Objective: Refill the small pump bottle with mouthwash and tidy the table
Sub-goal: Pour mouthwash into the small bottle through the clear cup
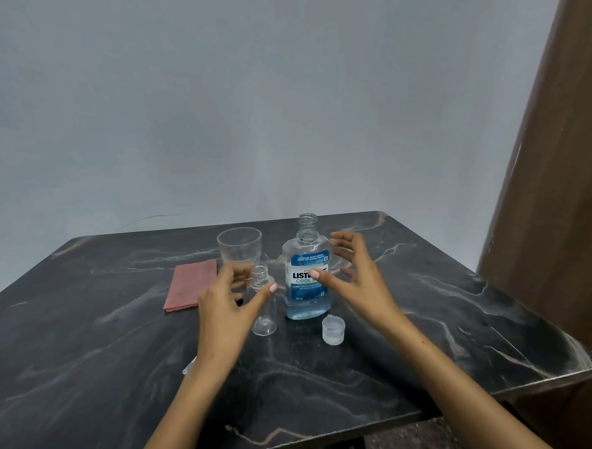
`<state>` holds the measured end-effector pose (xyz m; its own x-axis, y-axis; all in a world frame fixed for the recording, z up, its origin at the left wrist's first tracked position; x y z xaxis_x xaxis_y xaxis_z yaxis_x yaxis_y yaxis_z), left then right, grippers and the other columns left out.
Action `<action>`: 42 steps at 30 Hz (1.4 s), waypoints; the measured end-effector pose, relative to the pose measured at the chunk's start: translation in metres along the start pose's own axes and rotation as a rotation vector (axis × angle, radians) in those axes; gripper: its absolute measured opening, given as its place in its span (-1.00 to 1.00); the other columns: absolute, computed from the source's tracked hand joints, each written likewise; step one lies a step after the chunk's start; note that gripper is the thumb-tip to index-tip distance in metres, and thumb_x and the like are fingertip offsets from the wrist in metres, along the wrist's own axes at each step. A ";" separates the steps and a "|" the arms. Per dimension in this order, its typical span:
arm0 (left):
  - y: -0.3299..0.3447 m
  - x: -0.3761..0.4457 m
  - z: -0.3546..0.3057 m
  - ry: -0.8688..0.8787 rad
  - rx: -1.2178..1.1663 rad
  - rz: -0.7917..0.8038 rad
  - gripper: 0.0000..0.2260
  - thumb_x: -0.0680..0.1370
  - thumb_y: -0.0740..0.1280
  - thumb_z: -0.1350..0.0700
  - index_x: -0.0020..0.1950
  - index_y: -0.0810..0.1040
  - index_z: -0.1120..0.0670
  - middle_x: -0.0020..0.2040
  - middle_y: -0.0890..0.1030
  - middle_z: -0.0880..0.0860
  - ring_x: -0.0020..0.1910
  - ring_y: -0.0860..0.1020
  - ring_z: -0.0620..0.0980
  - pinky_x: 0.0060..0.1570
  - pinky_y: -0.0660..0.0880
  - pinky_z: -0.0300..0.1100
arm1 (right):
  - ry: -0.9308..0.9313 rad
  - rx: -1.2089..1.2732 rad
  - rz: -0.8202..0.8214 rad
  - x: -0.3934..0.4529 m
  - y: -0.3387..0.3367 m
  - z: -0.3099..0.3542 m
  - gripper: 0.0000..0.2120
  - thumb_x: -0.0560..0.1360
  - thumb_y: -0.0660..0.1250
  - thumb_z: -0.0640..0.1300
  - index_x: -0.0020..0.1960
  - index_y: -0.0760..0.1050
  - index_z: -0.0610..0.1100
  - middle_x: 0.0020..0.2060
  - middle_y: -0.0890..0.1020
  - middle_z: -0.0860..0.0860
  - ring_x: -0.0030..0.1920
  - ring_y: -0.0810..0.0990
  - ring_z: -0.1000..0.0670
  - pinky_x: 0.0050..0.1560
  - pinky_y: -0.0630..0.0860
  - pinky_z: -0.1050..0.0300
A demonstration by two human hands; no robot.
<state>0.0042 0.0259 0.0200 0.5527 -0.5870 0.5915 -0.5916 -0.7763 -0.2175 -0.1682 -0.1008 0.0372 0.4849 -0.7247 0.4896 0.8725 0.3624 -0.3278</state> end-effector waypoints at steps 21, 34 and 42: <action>-0.002 0.000 0.008 -0.053 -0.069 0.026 -0.68 0.27 0.52 -0.09 -0.08 0.60 0.03 -0.15 0.65 -0.05 -0.13 0.61 -0.24 -0.20 0.54 -0.40 | -0.165 -0.070 0.213 0.025 0.006 0.025 -0.48 0.37 0.51 -0.06 0.25 0.38 0.09 0.02 0.64 0.03 0.00 0.64 0.10 -0.05 0.57 0.26; -0.008 -0.001 0.004 -0.045 -0.044 -0.009 -0.63 0.21 0.49 -0.16 -0.03 0.55 -0.14 -0.15 0.62 -0.18 -0.16 0.60 -0.33 -0.23 0.48 -0.51 | -0.290 -0.352 0.459 0.039 -0.010 0.051 -0.48 0.36 0.50 -0.04 0.29 0.46 0.12 0.02 0.63 0.22 0.04 0.60 0.14 0.06 0.52 0.38; -0.007 -0.002 0.008 -0.048 -0.046 -0.002 -0.60 0.23 0.48 -0.15 0.01 0.58 -0.06 -0.10 0.63 -0.13 -0.11 0.60 -0.23 -0.15 0.49 -0.49 | -0.305 -0.539 0.527 0.051 -0.012 0.055 -0.44 0.35 0.50 -0.01 0.29 0.42 0.25 0.06 0.67 0.01 0.03 0.60 0.07 0.09 0.58 0.12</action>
<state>0.0118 0.0303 0.0138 0.5809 -0.5967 0.5536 -0.6162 -0.7668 -0.1799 -0.1510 -0.1097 0.1103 0.8870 -0.3175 0.3355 0.4137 0.2231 -0.8827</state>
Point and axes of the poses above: each hand's wrist, its own x-axis towards the middle knuckle, its own y-axis out of the palm, z = x × y, the point moved 3 cm from there along x, towards the middle knuckle
